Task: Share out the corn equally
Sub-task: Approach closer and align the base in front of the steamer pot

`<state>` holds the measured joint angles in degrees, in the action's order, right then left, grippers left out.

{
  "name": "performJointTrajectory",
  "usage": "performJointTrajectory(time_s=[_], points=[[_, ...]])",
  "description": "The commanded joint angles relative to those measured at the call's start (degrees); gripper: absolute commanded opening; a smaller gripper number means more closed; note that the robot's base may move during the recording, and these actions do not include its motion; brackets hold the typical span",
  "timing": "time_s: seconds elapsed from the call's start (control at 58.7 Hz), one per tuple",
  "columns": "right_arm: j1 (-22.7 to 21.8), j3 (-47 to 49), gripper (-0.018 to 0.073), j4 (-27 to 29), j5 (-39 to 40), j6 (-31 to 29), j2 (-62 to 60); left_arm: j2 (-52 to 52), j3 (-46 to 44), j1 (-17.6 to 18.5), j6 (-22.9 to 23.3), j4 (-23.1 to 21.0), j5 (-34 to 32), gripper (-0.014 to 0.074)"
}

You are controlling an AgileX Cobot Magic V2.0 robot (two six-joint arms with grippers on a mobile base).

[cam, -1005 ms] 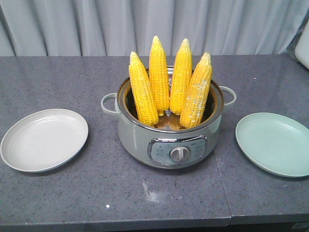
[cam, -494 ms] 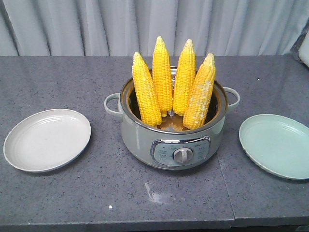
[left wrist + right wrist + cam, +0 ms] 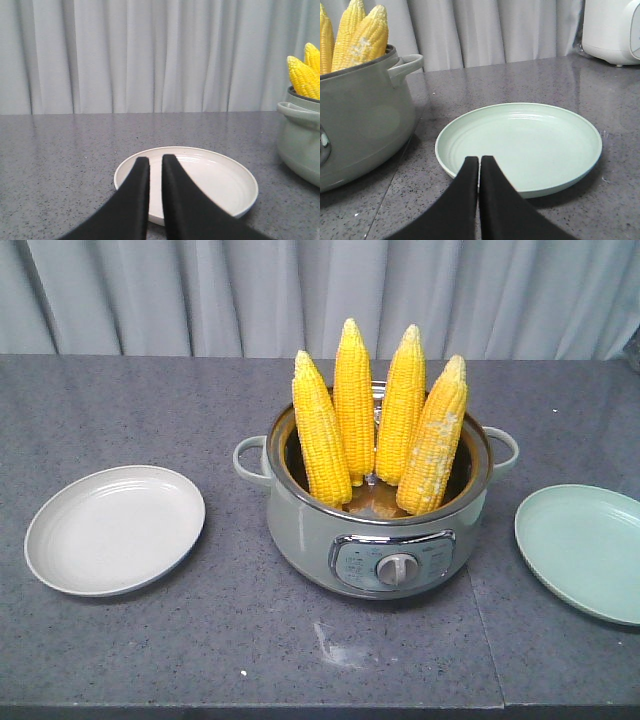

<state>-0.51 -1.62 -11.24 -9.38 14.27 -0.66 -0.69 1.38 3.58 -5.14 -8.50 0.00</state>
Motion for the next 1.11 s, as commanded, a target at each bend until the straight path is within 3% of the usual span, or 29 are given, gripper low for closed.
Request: performJointTrajectory(time_s=[0.0, 1.091], points=[[-0.04, -1.04, -0.0002, -0.45, 3.99, -0.63, -0.41, -0.76, -1.27, -0.14, 0.54, -0.1, -3.67, 0.0055], [-0.04, -1.04, -0.0002, -0.45, 4.04, -0.63, -0.41, -0.76, -1.27, -0.14, 0.54, -0.1, -3.67, 0.0055]])
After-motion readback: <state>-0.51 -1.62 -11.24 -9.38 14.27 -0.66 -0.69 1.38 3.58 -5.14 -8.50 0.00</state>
